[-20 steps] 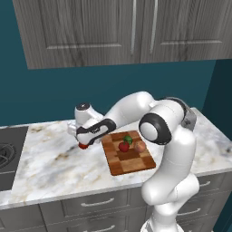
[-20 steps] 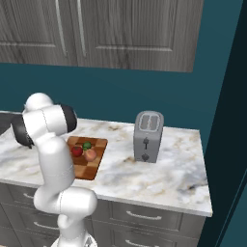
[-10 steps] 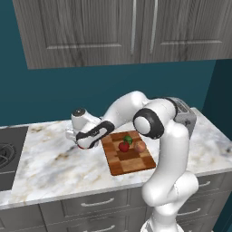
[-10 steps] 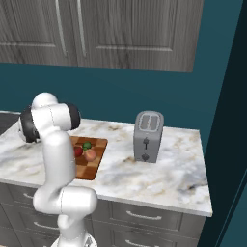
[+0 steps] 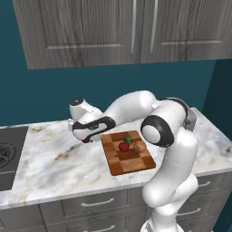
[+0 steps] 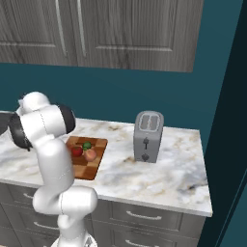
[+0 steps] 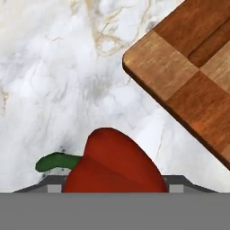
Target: Place the avocado, onion, tomato, and bell pepper on the cutting board.
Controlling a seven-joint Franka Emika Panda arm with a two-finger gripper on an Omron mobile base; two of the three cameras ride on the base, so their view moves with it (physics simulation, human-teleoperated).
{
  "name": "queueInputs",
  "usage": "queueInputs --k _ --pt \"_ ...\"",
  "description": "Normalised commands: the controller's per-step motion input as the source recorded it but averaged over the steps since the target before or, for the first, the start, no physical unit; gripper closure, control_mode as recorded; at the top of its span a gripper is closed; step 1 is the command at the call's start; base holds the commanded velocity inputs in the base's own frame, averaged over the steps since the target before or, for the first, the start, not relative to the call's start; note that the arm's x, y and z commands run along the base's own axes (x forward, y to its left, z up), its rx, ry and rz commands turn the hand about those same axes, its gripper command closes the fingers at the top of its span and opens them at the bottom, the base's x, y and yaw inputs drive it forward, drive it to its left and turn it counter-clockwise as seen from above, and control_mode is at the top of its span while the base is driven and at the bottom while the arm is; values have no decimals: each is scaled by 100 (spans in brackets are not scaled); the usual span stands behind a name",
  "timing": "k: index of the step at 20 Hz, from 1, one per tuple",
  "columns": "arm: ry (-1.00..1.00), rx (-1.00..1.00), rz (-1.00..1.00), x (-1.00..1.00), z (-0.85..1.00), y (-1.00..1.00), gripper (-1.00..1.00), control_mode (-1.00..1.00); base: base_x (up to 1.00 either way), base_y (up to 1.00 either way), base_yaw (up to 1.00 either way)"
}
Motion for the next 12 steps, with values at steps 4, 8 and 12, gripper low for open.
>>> queueInputs --k 4,8,12 --pt "5 0 -8 -73 11 -78 100 -100 0 0 0" --pt "1 0 -1 -96 -20 -87 100 -100 0 0 0" --pt "0 0 0 -92 -16 -96 100 -100 0 0 0"
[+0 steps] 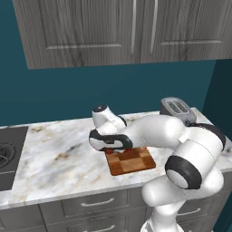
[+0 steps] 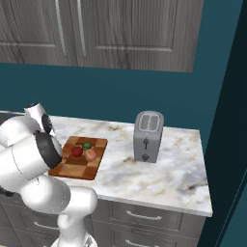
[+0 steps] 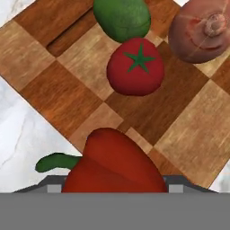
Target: Place the avocado, onion, tomato, and bell pepper on the cutting board.
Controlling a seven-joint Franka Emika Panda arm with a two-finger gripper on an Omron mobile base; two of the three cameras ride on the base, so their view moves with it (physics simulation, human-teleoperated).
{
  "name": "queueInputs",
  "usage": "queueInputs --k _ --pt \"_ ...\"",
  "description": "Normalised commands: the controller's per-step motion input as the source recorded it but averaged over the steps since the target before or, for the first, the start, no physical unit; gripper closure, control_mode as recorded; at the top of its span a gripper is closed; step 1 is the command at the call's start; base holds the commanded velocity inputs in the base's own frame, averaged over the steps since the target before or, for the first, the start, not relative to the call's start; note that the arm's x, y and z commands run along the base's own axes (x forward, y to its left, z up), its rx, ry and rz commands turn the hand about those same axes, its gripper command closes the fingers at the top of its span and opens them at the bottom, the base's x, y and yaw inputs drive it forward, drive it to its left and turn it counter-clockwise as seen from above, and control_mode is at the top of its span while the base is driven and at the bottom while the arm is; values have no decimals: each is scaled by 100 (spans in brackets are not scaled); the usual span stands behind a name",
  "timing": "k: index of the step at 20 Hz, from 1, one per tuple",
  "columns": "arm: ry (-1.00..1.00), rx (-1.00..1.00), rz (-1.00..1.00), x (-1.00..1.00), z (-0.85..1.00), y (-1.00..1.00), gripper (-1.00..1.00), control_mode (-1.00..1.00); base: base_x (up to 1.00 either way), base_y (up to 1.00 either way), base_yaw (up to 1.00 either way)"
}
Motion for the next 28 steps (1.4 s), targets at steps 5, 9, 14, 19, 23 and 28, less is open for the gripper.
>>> queueInputs --k 5,9,14,19,23,28 --pt "-1 0 0 -31 -2 -41 100 -100 0 0 0" --pt "2 -2 0 0 -12 -8 100 -100 0 0 0" --pt "0 -1 0 -1 -12 -11 100 -100 0 0 0" --pt "0 0 0 2 0 -4 -100 -100 0 0 0" --pt "0 1 0 4 4 -1 -100 -100 0 0 0" --pt "-8 2 0 0 49 0 -100 -100 0 0 0"
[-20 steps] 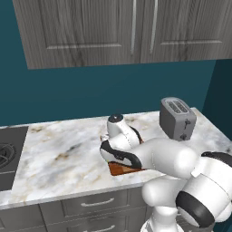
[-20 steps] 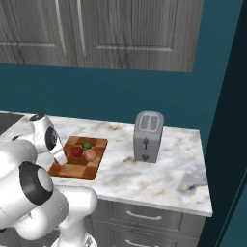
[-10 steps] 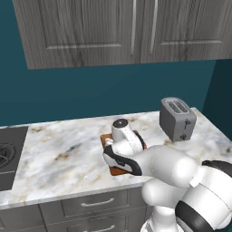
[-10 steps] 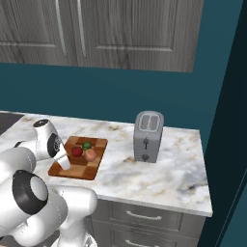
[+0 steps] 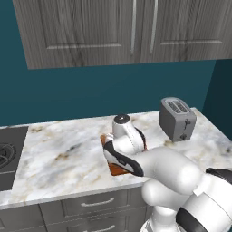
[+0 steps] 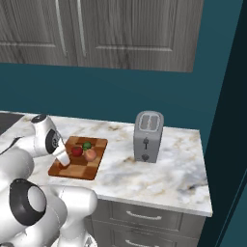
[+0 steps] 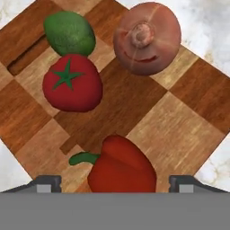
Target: Place the avocado, onion, tomato, and bell pepper on the cutting board.
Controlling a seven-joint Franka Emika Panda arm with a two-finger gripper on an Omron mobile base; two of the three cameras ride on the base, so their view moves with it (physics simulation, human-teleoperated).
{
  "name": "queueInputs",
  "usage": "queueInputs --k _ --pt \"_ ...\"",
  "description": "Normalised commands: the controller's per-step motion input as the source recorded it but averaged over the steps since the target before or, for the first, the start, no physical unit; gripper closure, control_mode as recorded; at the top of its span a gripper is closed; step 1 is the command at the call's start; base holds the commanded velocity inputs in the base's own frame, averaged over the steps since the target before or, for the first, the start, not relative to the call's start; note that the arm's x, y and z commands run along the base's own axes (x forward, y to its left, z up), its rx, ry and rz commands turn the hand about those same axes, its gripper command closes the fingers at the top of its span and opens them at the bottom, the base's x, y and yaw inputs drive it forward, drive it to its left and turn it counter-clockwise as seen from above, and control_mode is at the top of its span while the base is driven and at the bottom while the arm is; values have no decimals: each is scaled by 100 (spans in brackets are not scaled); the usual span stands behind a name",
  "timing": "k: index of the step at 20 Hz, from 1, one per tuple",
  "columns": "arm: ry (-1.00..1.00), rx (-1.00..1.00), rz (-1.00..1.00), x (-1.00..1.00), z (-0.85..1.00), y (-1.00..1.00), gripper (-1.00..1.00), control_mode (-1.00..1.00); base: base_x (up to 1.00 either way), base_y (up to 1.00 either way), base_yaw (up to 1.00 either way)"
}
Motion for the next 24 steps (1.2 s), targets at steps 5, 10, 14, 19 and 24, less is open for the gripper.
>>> queueInputs --k 5,10,14,19,24 --pt "-15 0 0 -4 58 1 -100 -100 0 0 0" --pt "-27 0 7 -66 56 5 -100 -100 0 0 0" --pt "-43 1 5 -57 34 2 -100 -100 0 0 0" --pt "-49 10 0 -52 19 -3 -100 -100 0 0 0" --pt "-14 3 0 -19 8 -6 -100 -100 0 0 0"
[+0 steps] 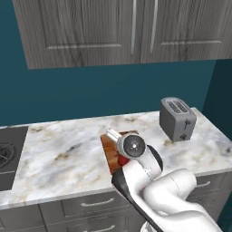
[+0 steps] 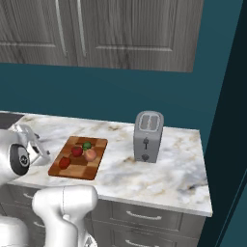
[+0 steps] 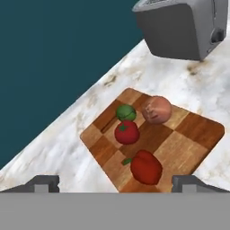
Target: Place the avocado, onion, tomato, and bell pepper on the cutting board.
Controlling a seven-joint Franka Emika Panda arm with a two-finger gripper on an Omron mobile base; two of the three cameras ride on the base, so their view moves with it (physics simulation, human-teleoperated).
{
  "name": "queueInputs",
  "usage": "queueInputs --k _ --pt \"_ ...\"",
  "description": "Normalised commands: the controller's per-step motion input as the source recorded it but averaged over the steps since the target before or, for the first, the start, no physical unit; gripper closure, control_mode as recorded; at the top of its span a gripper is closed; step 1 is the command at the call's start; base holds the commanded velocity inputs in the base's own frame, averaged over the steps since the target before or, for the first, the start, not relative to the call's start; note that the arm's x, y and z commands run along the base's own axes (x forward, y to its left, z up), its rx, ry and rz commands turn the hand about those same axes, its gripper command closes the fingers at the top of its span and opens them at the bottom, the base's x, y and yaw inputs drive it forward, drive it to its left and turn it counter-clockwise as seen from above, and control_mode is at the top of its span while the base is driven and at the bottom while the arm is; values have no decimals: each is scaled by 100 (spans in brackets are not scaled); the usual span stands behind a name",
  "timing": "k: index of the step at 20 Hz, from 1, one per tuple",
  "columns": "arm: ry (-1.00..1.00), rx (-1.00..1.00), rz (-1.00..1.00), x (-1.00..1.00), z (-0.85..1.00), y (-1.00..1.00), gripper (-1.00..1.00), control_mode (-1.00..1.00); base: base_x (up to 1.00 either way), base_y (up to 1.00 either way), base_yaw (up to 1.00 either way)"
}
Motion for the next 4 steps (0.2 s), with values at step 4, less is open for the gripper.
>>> queueInputs --k 4 --pt "-40 -12 0 -62 47 37 -100 -100 0 0 0"
